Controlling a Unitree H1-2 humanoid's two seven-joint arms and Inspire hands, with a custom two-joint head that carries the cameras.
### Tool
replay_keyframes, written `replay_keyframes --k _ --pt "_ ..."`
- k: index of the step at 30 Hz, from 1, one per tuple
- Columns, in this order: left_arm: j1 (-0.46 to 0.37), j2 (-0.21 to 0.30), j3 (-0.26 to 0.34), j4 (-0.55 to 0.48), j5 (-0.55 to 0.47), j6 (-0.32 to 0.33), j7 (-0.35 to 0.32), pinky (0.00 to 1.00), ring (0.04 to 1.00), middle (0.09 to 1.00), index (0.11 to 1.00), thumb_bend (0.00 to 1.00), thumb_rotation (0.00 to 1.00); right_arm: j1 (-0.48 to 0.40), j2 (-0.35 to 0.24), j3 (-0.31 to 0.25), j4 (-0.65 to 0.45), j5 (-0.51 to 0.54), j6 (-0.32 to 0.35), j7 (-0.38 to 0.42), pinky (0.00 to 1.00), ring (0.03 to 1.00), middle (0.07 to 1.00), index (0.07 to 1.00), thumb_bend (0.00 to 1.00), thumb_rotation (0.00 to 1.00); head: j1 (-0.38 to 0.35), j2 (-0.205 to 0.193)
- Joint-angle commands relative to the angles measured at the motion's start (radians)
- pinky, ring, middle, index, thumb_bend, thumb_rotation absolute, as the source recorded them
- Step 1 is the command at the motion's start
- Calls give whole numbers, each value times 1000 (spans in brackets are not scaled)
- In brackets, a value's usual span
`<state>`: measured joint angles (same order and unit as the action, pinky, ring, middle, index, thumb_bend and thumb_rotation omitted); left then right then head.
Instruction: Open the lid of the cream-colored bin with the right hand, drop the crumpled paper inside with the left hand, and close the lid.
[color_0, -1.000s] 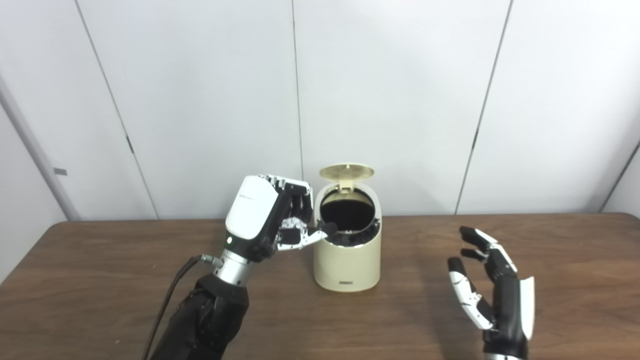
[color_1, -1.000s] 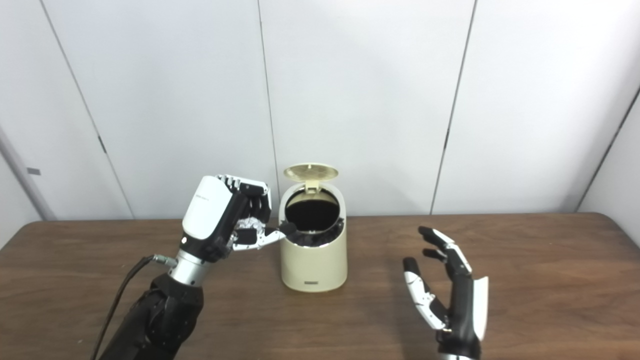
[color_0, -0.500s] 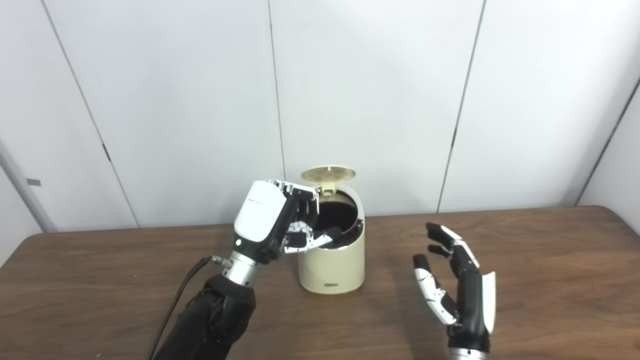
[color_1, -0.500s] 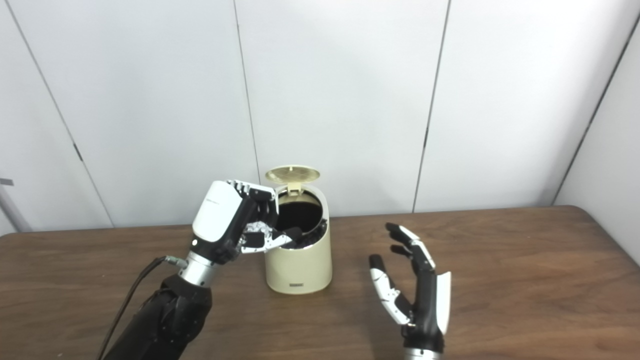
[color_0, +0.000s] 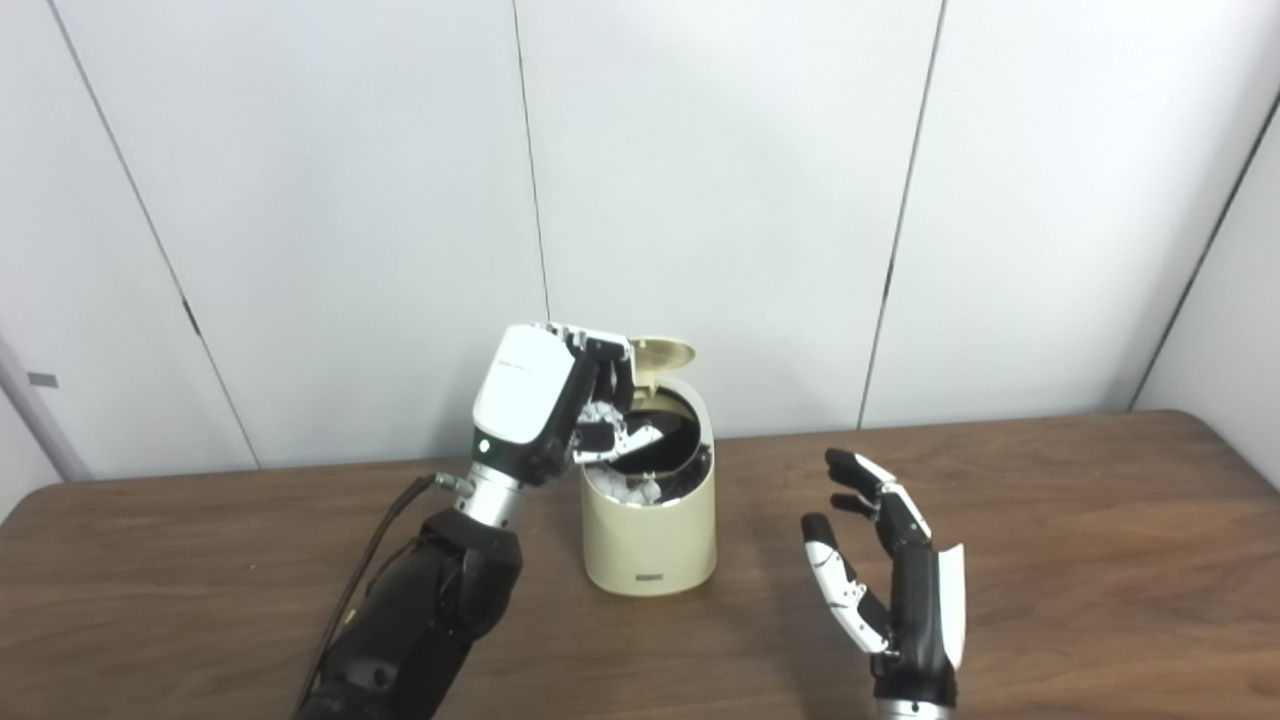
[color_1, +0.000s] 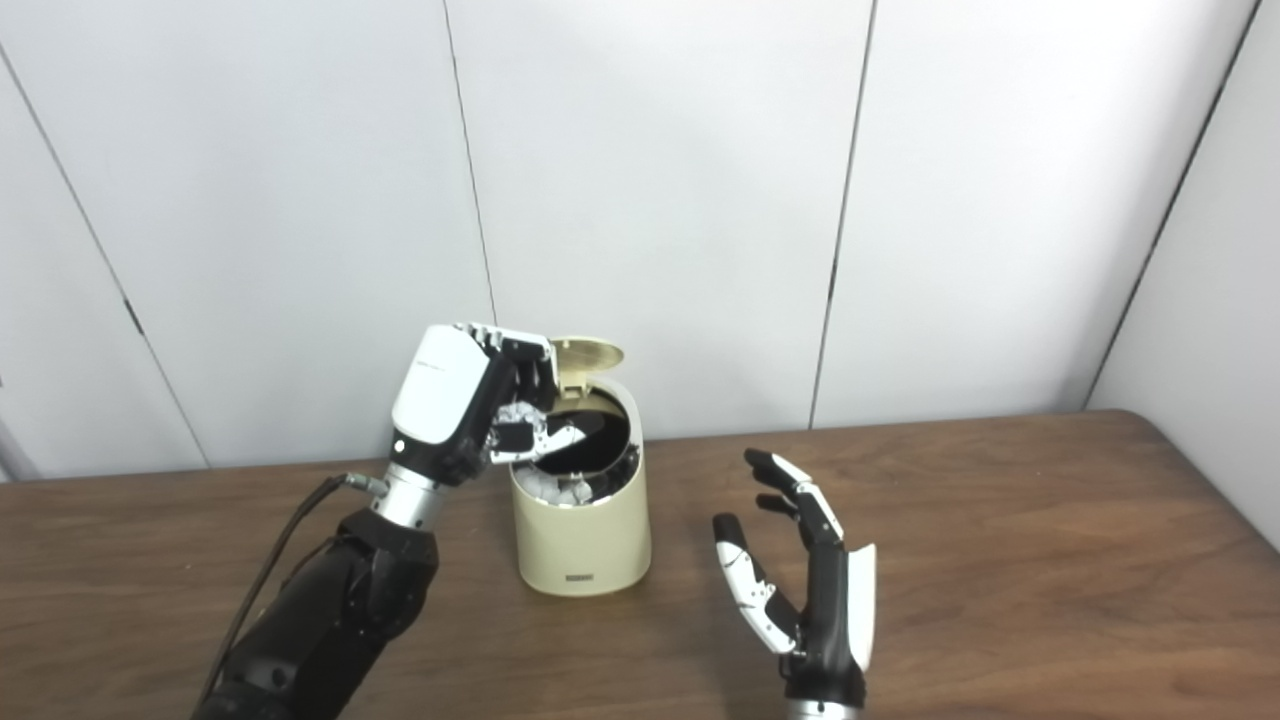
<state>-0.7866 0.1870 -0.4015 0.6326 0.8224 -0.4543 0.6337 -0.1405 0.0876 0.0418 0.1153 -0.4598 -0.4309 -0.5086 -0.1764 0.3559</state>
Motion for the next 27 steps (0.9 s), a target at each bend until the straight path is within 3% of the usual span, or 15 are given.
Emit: replay_keyframes --k 1,6,14,23,27 --pt "-73 -1 -7 -2 -20 -15 31 42 78 130 159 485 0 73 34 23 93 -21 -4 -11 657 751 761 731 211 559 1 0" --pt "-90 4 -20 7 -36 -15 40 42 80 133 164 501 0 68 38 27 99 -28 -1 -20 659 751 762 731 208 554 -7 -6" --pt "-123 7 -80 67 -35 -15 120 43 79 132 169 502 0 62 50 37 115 -45 -7 -41 647 747 760 729 205 493 -26 -8" --pt "-154 0 -161 133 -31 -15 196 42 75 126 161 495 0 58 56 48 130 -56 -14 -63 655 746 757 726 224 555 -38 -13" --pt "-168 8 -225 151 -11 -16 278 38 71 122 170 515 0 61 57 54 130 -49 -21 -63 658 750 758 726 228 570 -40 -16"
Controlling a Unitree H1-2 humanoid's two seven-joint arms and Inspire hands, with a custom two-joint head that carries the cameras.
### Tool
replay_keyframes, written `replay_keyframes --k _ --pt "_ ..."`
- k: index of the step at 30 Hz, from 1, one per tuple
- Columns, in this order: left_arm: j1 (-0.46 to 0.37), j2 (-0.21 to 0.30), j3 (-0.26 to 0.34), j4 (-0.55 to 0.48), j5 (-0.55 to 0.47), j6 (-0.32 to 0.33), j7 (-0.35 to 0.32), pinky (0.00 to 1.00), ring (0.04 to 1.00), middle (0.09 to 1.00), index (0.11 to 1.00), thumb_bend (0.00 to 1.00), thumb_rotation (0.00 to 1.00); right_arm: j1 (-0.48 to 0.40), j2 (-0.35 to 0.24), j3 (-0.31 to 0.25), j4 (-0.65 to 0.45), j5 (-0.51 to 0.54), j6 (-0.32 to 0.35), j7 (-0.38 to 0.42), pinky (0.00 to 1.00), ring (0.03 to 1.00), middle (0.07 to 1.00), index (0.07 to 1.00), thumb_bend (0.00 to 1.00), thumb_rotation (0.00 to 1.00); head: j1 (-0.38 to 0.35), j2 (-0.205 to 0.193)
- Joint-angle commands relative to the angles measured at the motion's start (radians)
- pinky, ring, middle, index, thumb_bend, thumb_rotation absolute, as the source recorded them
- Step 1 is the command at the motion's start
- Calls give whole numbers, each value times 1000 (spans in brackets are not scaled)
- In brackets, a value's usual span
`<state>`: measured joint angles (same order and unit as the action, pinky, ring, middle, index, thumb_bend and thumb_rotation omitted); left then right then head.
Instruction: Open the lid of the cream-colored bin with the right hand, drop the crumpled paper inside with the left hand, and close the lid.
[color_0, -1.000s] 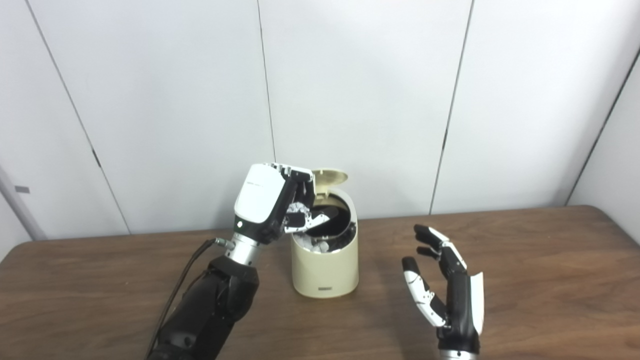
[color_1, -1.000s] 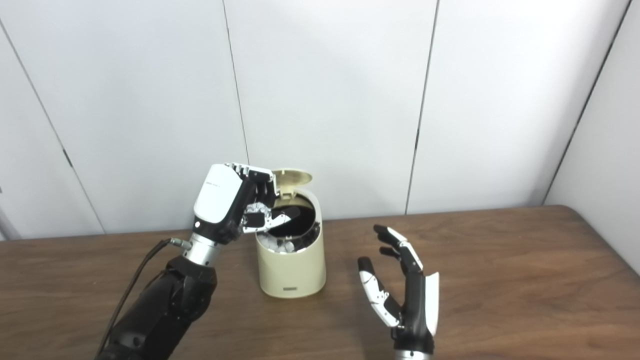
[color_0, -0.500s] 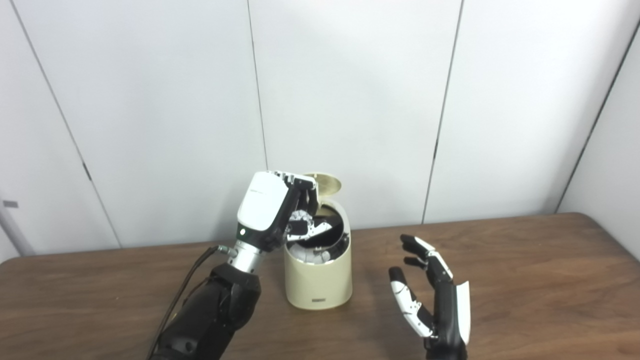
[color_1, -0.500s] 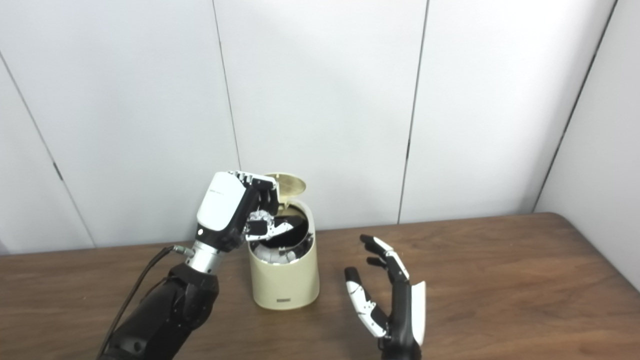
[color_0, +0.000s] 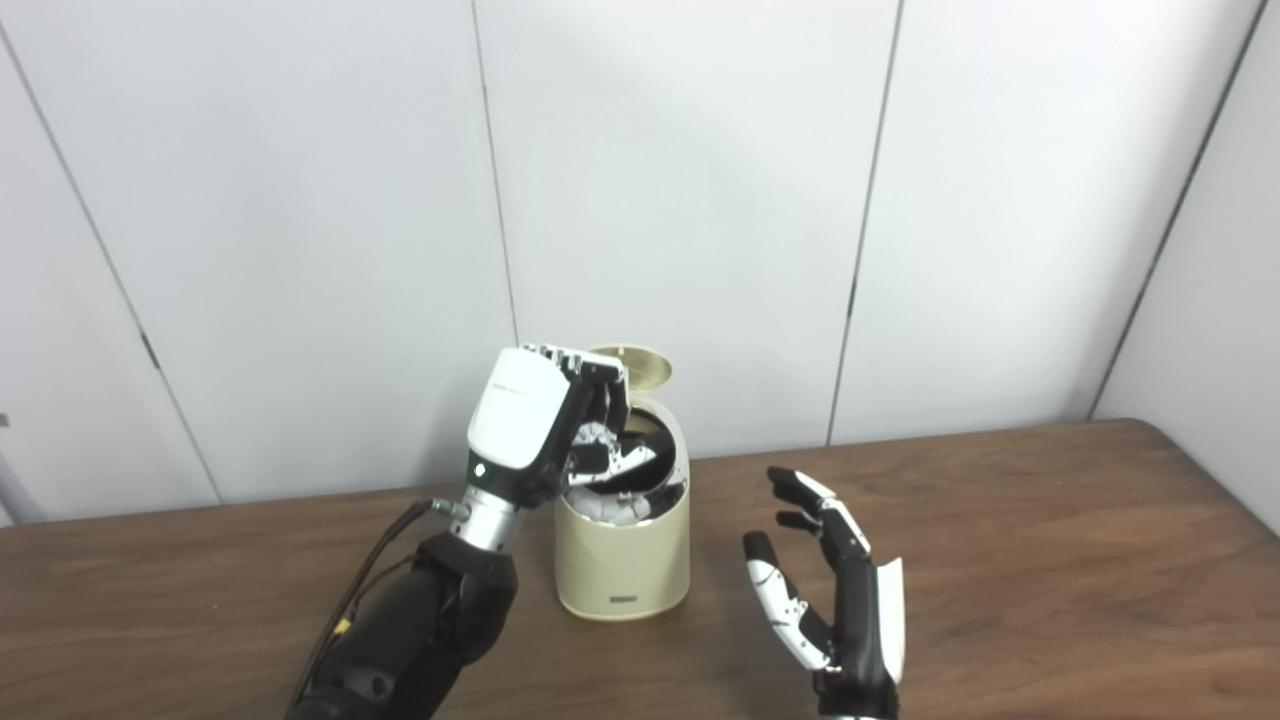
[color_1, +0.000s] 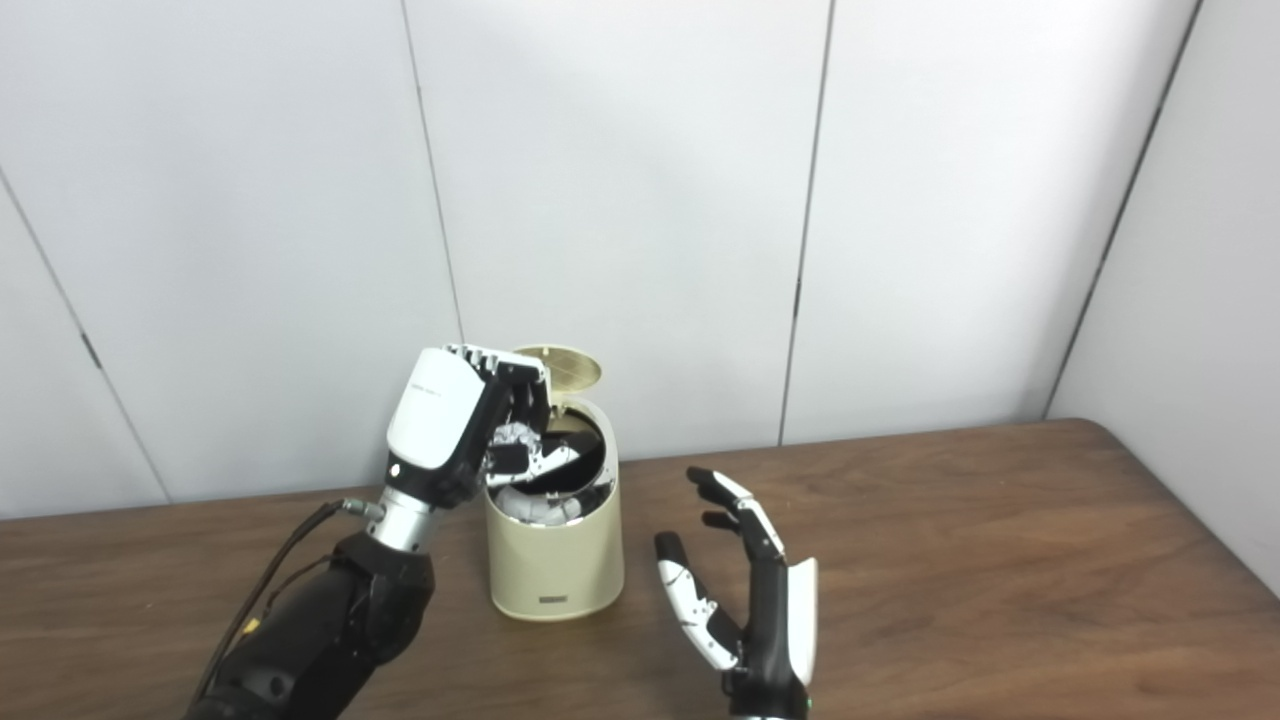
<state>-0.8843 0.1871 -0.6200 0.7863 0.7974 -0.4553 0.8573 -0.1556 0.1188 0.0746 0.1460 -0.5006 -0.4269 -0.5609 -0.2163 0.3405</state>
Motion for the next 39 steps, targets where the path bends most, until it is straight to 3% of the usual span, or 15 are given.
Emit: replay_keyframes --k 1,7,14,18,26,39 --pt "-76 11 -28 3 18 -15 82 38 70 122 171 516 0 78 26 22 97 -6 -24 -9 658 750 758 726 228 571 -2 0" --pt "-111 17 -156 65 42 -15 256 46 84 144 201 529 13 85 26 30 85 -26 -12 -16 650 749 758 731 219 574 -3 1" --pt "-141 2 -256 139 39 -15 386 58 101 165 225 549 92 84 28 34 87 -26 -12 -19 644 748 760 732 217 568 -14 -4" --pt "-142 -7 -270 156 33 -15 398 56 98 161 210 524 112 90 30 35 76 -20 -9 -17 640 745 757 728 218 531 -6 2" --pt "-134 -7 -269 169 49 -15 403 60 103 163 216 543 99 94 23 34 78 -14 -13 -13 651 752 763 732 226 573 2 -8" --pt "-156 -1 -291 196 73 -15 412 55 94 156 196 558 190 104 20 36 69 -1 -21 -7 648 747 758 728 207 526 9 -14"
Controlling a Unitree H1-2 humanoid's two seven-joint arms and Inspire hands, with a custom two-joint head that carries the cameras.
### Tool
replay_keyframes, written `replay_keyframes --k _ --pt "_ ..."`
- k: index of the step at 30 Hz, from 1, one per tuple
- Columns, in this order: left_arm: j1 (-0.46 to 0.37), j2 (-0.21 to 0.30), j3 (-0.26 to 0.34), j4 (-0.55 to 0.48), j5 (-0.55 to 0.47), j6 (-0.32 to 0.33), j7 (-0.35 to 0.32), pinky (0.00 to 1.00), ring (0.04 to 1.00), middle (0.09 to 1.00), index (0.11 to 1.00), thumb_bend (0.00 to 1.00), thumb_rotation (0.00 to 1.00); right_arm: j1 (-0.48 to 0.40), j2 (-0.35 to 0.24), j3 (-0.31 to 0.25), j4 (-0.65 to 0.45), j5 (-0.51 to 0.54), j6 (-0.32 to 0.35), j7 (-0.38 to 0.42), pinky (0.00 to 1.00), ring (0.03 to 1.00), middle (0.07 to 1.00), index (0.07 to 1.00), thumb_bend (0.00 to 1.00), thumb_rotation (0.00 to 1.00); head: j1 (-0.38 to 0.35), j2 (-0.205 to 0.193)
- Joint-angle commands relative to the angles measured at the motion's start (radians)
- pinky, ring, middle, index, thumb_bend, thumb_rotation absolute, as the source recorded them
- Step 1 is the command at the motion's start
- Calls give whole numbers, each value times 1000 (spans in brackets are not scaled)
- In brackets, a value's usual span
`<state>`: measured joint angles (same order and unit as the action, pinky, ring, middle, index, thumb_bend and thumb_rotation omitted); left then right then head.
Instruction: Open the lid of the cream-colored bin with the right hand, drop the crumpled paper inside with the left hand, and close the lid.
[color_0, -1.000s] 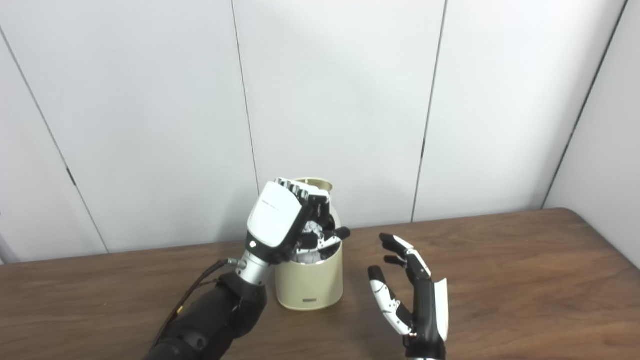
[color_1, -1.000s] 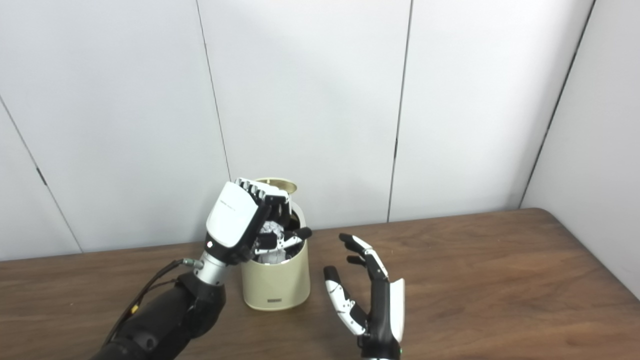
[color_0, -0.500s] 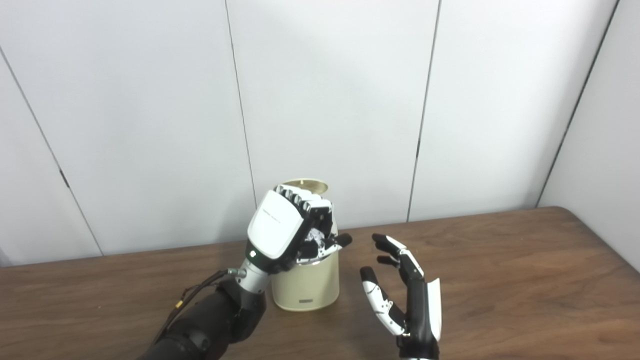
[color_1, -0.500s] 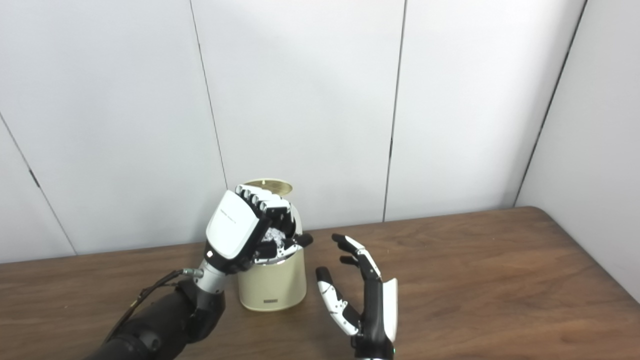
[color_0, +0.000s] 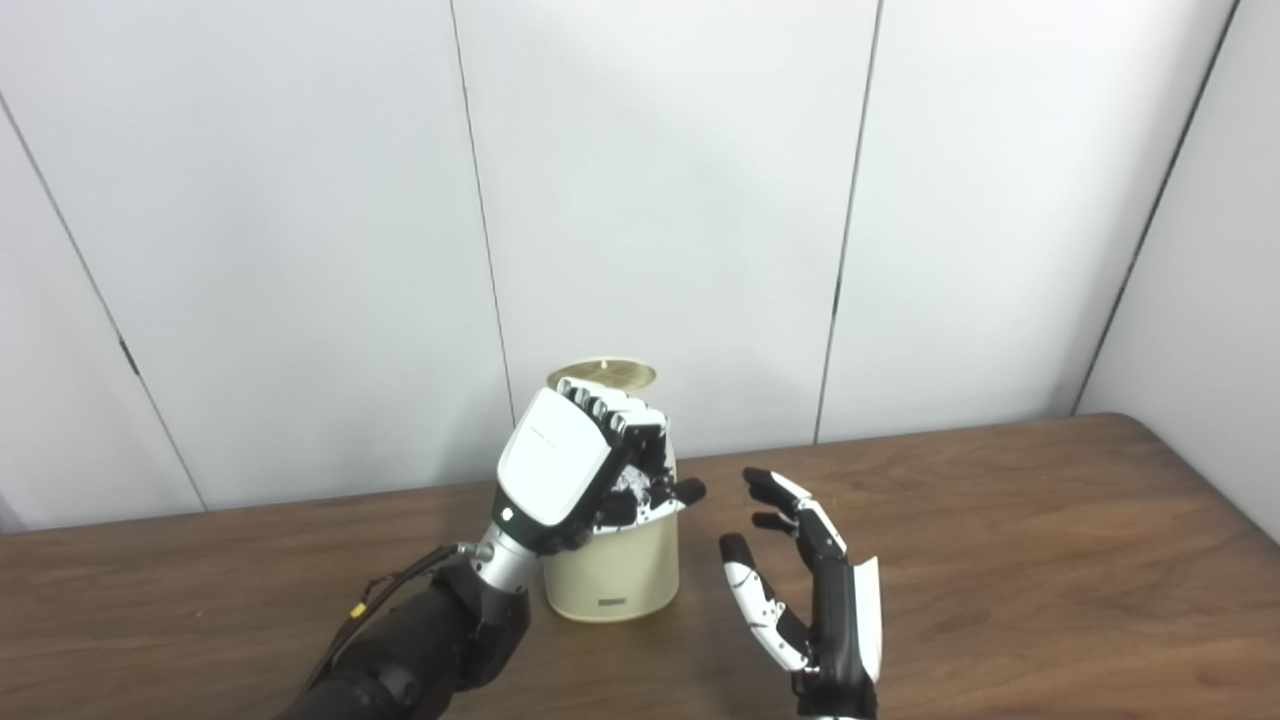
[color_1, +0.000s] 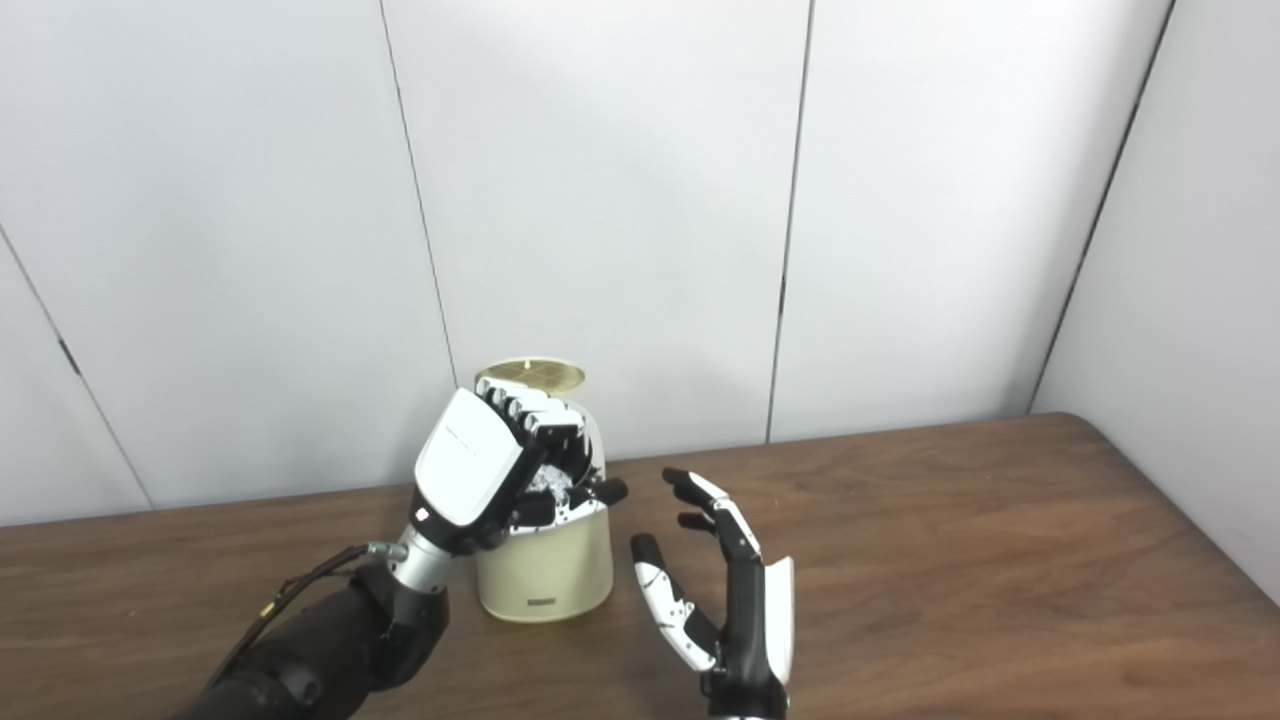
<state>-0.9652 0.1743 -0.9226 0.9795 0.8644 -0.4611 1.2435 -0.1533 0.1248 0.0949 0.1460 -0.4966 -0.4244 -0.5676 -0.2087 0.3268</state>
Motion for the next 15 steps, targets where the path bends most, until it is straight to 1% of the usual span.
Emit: replay_keyframes --k 1,4,9,15 --pt "-78 12 14 10 11 -9 26 54 93 155 196 561 193 103 14 16 67 -1 -22 3 649 748 758 728 206 522 1 -1" --pt "-82 13 24 23 26 -9 26 53 91 153 196 587 189 103 13 16 69 3 -25 1 660 752 759 731 213 522 4 -2" --pt "-88 16 31 39 34 -9 26 56 94 155 193 603 194 105 12 19 66 -11 -17 -1 656 751 759 733 208 551 2 -4" --pt "-93 14 31 56 33 -9 26 62 101 163 202 621 188 108 14 19 62 -12 -15 -2 649 744 753 727 204 537 3 -3"
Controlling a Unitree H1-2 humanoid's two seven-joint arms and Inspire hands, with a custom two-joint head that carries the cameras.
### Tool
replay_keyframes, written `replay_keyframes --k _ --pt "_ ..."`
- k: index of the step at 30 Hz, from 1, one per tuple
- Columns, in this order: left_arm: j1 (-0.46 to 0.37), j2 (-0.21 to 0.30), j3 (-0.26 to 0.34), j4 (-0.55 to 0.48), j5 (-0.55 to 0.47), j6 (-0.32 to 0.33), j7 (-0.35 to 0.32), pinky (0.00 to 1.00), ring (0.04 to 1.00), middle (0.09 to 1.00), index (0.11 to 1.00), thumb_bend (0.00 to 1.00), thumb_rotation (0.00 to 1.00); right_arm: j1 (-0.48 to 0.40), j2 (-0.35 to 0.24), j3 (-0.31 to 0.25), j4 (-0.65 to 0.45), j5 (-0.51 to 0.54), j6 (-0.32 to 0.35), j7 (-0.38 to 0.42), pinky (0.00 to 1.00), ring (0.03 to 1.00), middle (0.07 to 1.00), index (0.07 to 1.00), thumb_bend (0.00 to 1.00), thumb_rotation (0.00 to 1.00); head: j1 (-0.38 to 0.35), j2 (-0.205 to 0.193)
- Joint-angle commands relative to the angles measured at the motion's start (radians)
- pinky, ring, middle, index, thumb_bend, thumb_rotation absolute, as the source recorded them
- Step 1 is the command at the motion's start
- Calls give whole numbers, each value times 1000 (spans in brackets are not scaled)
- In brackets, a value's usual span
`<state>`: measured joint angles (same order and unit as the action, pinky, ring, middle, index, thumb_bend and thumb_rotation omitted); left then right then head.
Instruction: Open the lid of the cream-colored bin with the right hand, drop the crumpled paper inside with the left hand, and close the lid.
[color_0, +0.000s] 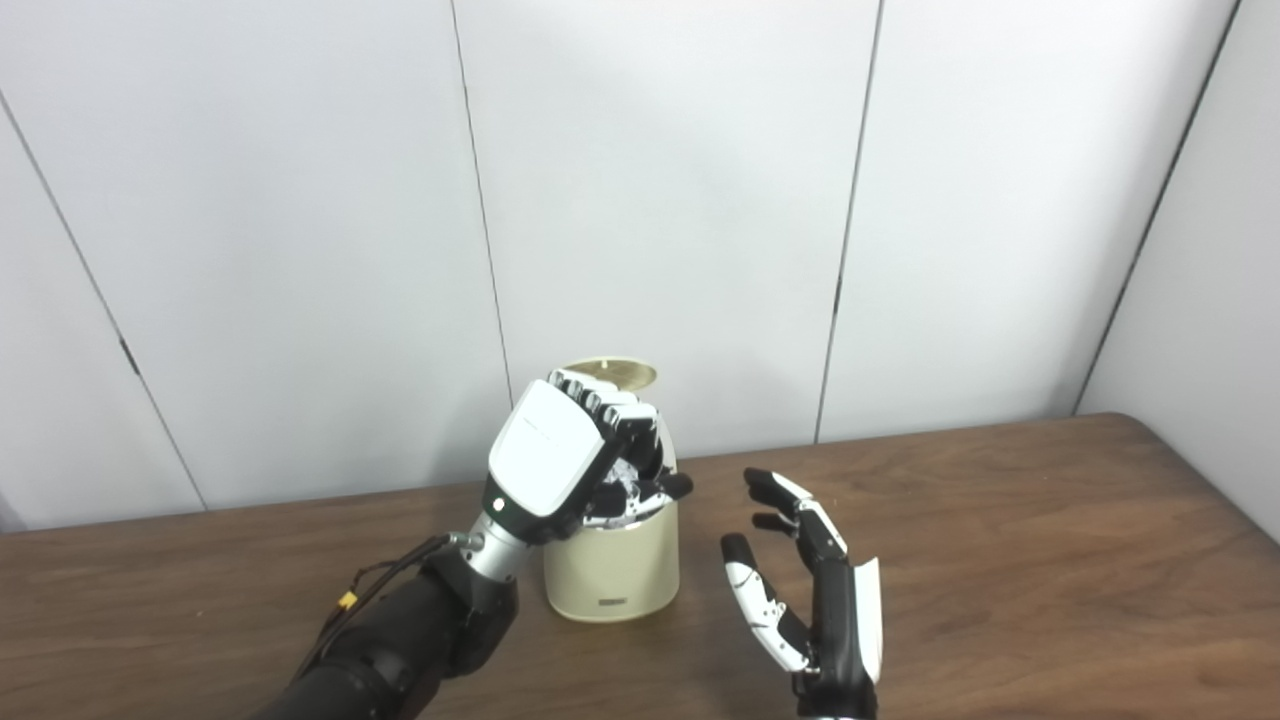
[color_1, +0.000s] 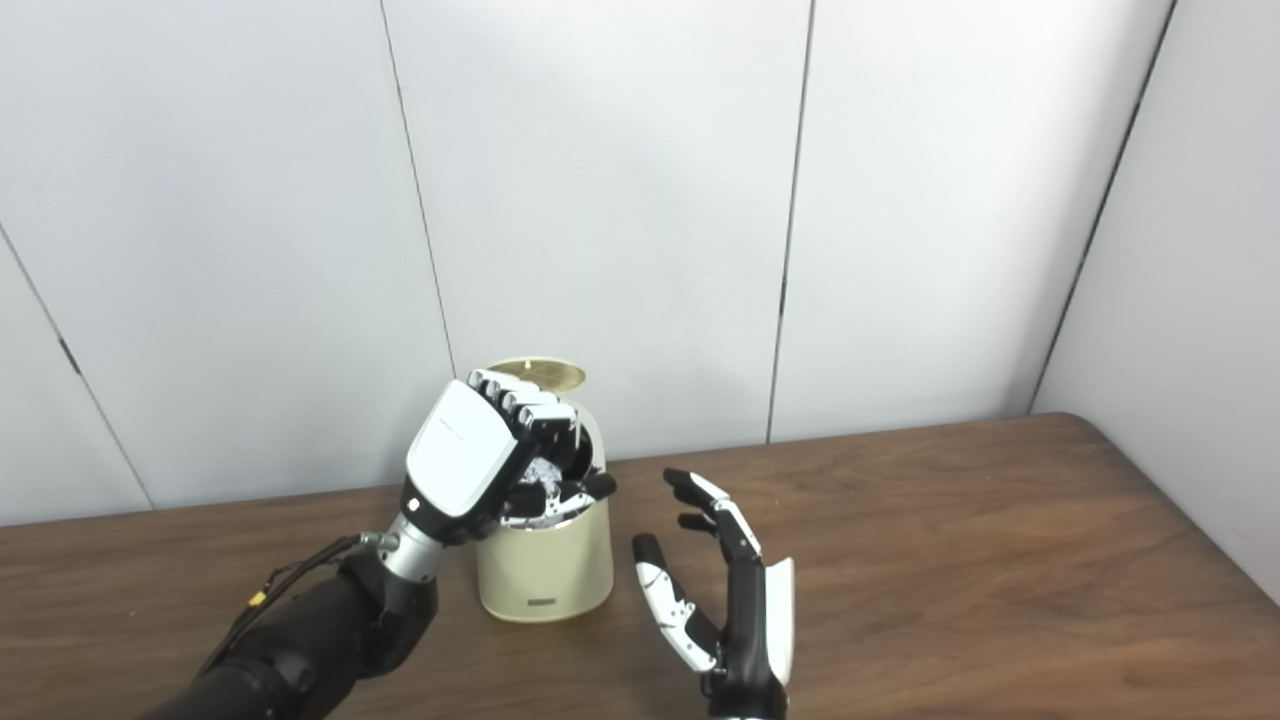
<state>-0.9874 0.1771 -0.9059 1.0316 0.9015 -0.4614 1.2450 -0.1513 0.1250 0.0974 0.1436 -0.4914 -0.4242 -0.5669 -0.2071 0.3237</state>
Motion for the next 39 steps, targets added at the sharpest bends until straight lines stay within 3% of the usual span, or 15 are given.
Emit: replay_keyframes --k 1,12,20,31,39 --pt "-71 10 15 6 -4 -9 25 62 101 162 200 623 187 106 15 17 63 -16 -14 -2 654 747 755 728 203 535 2 0" --pt "-80 -6 11 68 -25 -9 23 66 102 164 206 628 137 105 19 20 63 -14 -16 -1 653 748 756 729 196 502 2 -3" --pt "-79 -8 4 73 -31 -9 24 66 102 163 204 623 163 109 21 24 62 -31 -14 -9 644 743 754 728 196 522 -7 -5" --pt "-78 -13 -37 72 -90 -9 24 96 133 193 211 745 342 123 31 27 34 -18 9 9 668 760 764 735 214 542 -7 6" --pt "-79 -5 -67 74 -134 -9 1 147 180 229 261 926 475 115 25 29 47 -20 -7 4 646 748 760 727 211 522 -7 3"
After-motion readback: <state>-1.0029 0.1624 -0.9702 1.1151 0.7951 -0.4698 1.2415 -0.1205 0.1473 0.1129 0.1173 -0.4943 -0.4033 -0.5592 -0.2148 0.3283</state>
